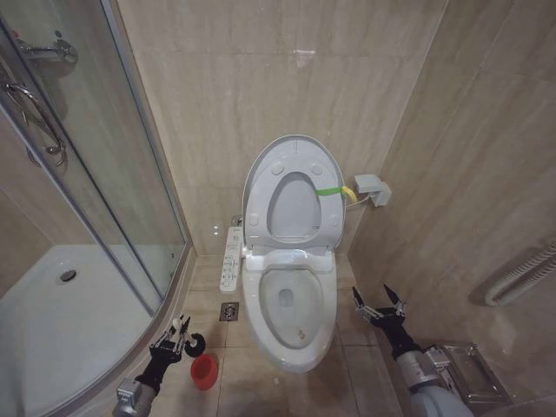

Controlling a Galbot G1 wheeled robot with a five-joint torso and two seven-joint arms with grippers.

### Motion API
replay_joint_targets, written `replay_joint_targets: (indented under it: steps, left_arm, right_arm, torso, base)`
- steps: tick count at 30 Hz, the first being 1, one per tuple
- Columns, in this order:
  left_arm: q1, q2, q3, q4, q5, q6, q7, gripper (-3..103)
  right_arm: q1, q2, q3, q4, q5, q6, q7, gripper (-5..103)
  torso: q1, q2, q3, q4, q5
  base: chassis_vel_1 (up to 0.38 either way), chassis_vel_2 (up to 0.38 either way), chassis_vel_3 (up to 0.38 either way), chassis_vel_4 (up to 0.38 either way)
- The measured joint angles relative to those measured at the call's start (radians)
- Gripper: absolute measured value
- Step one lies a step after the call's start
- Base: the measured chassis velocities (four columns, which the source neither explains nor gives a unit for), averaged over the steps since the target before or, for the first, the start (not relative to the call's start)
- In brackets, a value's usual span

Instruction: Open the toilet lid, clean the toilet bowl with a toilet brush, close the toilet lid, and flush.

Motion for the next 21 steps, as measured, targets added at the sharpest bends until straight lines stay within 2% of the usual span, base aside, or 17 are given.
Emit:
replay_joint_targets:
  steps: [13,21]
  left_arm:
    - [0.094,-0.005,0.013,-0.204,-0.005,0.011,0.02,19]
    - [0.131,-0.001,0.016,-0.279,-0.026,0.008,0.037,19]
  right_arm:
    - [0.0,0.0,0.0,0.0,0.0,0.0,0.0,100]
    - [0.0,0.0,0.0,0.0,0.0,0.0,0.0,100]
  torso:
    - [0.0,0.0,0.0,-0.0001,0.0002]
    - [0.0,0.0,0.0,-0.0001,0.0]
  base:
    - [0.0,0.0,0.0,0.0]
    - [0.0,0.0,0.0,0.0]
